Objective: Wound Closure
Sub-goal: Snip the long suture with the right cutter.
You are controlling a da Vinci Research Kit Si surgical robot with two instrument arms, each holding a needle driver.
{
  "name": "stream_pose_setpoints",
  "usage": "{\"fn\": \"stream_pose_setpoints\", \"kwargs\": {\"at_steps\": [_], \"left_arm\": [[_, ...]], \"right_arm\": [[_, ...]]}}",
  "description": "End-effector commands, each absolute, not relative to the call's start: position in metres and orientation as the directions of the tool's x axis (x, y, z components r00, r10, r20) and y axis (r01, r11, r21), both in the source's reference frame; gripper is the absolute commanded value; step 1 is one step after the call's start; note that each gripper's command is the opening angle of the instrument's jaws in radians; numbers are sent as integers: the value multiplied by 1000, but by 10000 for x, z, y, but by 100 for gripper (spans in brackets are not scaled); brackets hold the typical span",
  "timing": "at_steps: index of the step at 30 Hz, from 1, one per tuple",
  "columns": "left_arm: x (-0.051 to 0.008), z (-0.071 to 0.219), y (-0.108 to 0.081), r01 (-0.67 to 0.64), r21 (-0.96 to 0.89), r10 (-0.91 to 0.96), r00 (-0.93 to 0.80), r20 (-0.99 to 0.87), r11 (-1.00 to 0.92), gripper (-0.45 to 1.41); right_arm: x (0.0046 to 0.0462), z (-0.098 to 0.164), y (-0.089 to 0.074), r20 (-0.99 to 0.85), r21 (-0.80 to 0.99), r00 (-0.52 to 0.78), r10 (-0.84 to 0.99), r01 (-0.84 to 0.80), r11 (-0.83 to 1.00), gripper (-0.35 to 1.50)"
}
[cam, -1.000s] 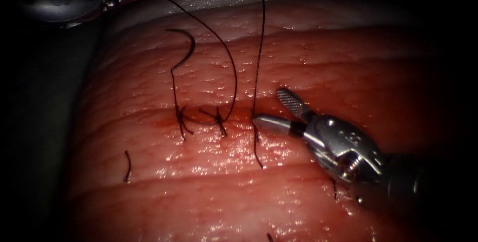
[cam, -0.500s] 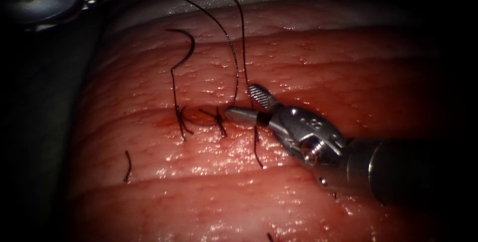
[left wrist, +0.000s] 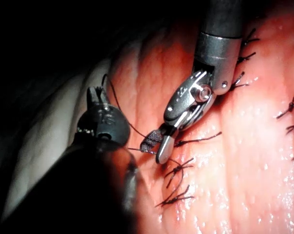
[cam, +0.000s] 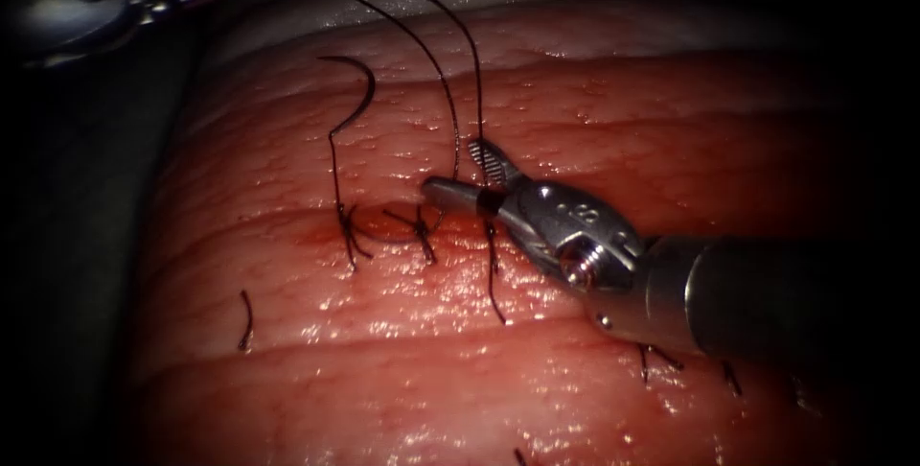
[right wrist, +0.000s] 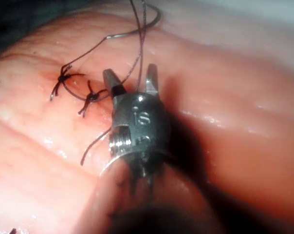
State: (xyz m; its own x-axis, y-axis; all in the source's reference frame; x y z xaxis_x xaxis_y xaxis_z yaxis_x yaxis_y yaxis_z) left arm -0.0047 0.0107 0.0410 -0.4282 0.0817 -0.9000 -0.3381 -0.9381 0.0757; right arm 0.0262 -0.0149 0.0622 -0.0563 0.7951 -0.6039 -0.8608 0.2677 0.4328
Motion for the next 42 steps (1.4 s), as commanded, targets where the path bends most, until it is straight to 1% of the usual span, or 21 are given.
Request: {"fn": "stream_pose_setpoints", "kwargs": {"at_steps": [1, 4, 6, 7, 9, 11, 12, 16, 23, 24, 26, 27, 30, 31, 32, 33, 36, 38, 39, 40, 42], "left_arm": [[-51, 413, 111, -335, 82, 74, -428, -901, -939, -45], [-50, 414, 111, -335, 89, 71, -438, -896, -938, -45], [-50, 416, 110, -333, 95, 66, -442, -894, -938, -45], [-51, 417, 110, -333, 96, 66, -442, -895, -938, -45], [-53, 419, 110, -334, 96, 66, -442, -894, -937, -45], [-55, 420, 110, -334, 103, 62, -448, -892, -937, -45], [-56, 419, 110, -332, 109, 57, -453, -890, -937, -45], [-56, 417, 106, -332, 112, 54, -453, -890, -936, -45], [-59, 404, 86, -328, 135, 32, -458, -889, -935, -45], [-58, 402, 82, -326, 138, 28, -457, -889, -935, -45], [-56, 398, 78, -322, 146, 20, -461, -887, -935, -45], [-55, 393, 73, -320, 150, 16, -461, -887, -936, -45], [-55, 389, 71, -320, 152, 14, -461, -887, -935, -45], [-58, 384, 68, -322, 155, 13, -464, -886, -934, -45], [-59, 382, 67, -320, 155, 10, -460, -888, -935, -45], [-61, 378, 64, -321, 157, 6, -453, -892, -934, -45], [-64, 375, 63, -320, 158, 5, -454, -891, -934, -45], [-66, 373, 62, -318, 164, -1, -457, -889, -934, -45], [-66, 371, 61, -319, 164, -1, -457, -889, -934, -45], [-66, 369, 61, -318, 164, -1, -457, -890, -934, -45], [-66, 367, 61, -317, 164, -2, -454, -891, -934, -45]], "right_arm": [[264, 626, -150, -608, 430, -47, 793, -859, 278, 57], [252, 622, -154, -608, 430, -43, 793, -857, 283, 56], [247, 620, -155, -607, 424, -41, 793, -861, 280, 46], [246, 620, -155, -607, 425, -41, 793, -861, 281, 46], [246, 619, -156, -610, 421, -36, 792, -861, 286, 56], [246, 618, -156, -610, 422, -36, 792, -860, 286, 83], [246, 617, -157, -610, 422, -36, 792, -860, 286, 84], [245, 616, -156, -616, 410, -21, 787, -862, 299, 47], [265, 625, -151, -641, 346, 23, 767, -884, 315, 39], [264, 626, -149, -647, 314, 44, 762, -895, 318, 20], [262, 627, -147, -650, 292, 60, 757, -901, 322, 12], [263, 629, -146, -649, 273, 66, 758, -909, 313, 29], [266, 629, -146, -650, 266, 71, 757, -911, 314, 31], [269, 629, -146, -651, 268, 70, 756, -910, 315, 44], [270, 630, -146, -651, 268, 70, 756, -911, 314, 51], [273, 630, -145, -651, 268, 69, 756, -911, 313, 67], [275, 631, -144, -651, 271, 68, 756, -910, 315, 74], [277, 631, -144, -651, 272, 67, 756, -909, 315, 88], [278, 632, -145, -652, 272, 67, 755, -909, 315, 103], [279, 632, -147, -654, 271, 67, 754, -910, 315, 109], [280, 632, -148, -656, 270, 65, 752, -910, 315, 113]]}}
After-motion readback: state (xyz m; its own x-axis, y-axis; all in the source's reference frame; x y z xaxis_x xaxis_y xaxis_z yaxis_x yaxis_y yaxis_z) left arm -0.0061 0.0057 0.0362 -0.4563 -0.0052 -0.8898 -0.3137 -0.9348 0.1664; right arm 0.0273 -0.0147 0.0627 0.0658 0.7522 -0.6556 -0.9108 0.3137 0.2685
